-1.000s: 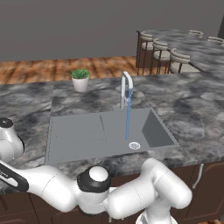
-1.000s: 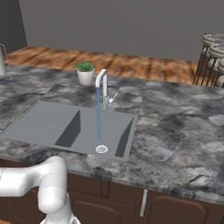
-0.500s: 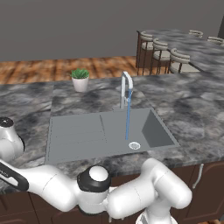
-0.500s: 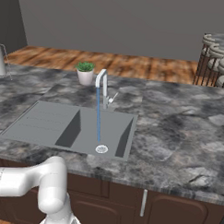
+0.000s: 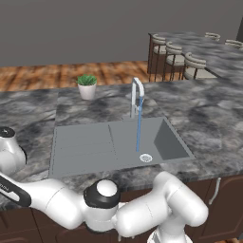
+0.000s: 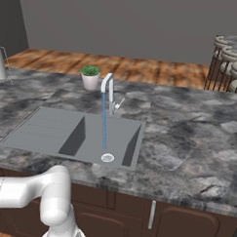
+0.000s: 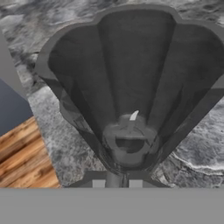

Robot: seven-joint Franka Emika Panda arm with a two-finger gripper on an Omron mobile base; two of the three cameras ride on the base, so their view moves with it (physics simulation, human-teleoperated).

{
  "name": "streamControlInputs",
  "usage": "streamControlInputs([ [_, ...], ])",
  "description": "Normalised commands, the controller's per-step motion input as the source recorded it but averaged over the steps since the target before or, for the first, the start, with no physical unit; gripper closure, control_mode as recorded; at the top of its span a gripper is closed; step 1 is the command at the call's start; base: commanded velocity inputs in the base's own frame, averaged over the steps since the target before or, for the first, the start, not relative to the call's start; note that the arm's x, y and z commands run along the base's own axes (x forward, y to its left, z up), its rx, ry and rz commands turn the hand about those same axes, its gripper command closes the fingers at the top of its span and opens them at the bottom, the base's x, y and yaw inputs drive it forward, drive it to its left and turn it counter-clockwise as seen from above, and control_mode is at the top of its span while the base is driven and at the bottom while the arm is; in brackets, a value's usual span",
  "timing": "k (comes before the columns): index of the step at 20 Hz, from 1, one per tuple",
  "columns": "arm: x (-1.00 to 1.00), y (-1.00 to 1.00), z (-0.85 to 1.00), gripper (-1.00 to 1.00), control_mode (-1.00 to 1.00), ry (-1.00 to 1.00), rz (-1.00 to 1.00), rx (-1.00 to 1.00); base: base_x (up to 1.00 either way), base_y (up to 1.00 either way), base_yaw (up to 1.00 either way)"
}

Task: Turn on the sink faucet and place the jug under the water for a few seconds to fill it up.

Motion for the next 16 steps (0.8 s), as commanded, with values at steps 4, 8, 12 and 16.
streamControlInputs([
  [4,-0.12,0.04,0.08,1.00,-1.00,-0.06,0.00,-0.02,0.00,0.00,0.00],
  [8,-0.34,-0.21,0.72,1.00,-1.00,-0.06,0.00,-0.06,0.00,0.00,0.00],
  [12,-0.53,-0.64,0.75,1.00,-1.00,-0.07,0.00,-0.04,0.00,0.00,0.00],
  [16,-0.49,-1.00,0.46,1.00,-1.00,-0.07,0.00,0.00,0.00,0.00,0.00],
])
